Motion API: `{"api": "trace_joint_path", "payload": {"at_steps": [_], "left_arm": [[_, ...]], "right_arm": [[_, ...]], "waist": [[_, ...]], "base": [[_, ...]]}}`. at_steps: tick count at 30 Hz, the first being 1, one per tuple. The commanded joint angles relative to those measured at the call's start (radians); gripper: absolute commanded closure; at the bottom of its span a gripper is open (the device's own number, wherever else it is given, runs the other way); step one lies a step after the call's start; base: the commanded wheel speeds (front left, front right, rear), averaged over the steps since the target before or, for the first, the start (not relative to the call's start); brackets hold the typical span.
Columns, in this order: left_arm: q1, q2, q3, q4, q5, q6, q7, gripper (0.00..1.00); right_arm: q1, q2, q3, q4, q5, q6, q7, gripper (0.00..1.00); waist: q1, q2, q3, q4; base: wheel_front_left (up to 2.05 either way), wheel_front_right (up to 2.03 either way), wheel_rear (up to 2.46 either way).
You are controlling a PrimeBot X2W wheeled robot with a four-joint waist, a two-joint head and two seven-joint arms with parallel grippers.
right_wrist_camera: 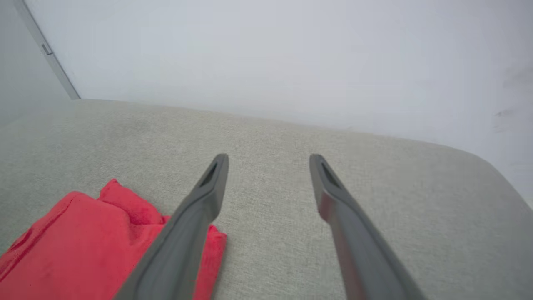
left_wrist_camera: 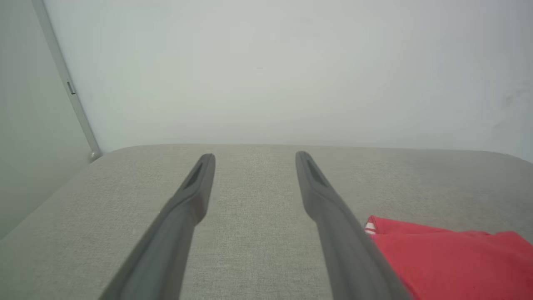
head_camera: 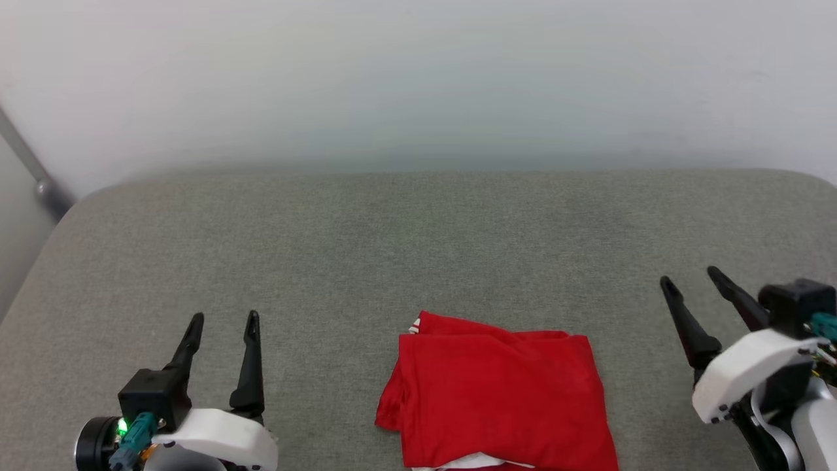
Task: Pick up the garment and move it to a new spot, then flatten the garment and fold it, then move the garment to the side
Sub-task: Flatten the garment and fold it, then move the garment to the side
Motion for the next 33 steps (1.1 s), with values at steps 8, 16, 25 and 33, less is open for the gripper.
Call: {"api": "trace_joint_path", "payload": {"at_steps": [8,16,25,33], "left_arm": [[0.064,0.024,0.016,-0.001,-0.006,0.018,-0.007,0.0],[0.084,0.032,0.006,-0.002,-0.001,0.033,0.008,0.0],[0.079,0.036,-0.001,-0.005,-0.001,0.038,0.016,0.0],[0.074,0.032,0.009,-0.009,-0.008,0.04,0.008,0.0]], "right_arm": [[0.209,0.087,-0.141,-0.221,-0.1,0.0,-0.036,0.0],[0.328,0.157,-0.189,-0.36,-0.134,0.0,-0.014,0.0],[0.335,0.19,-0.202,-0.406,-0.137,0.0,0.008,0.0],[0.325,0.204,-0.243,-0.424,-0.14,0.0,0.04,0.0]], "waist": [[0.0,0.0,-0.036,-0.044],[0.0,0.0,-0.038,-0.049],[0.0,0.0,-0.027,-0.046],[0.0,0.0,-0.016,-0.039]], "base": [[0.0,0.0,0.0],[0.0,0.0,0.0],[0.0,0.0,0.0],[0.0,0.0,0.0]]}}
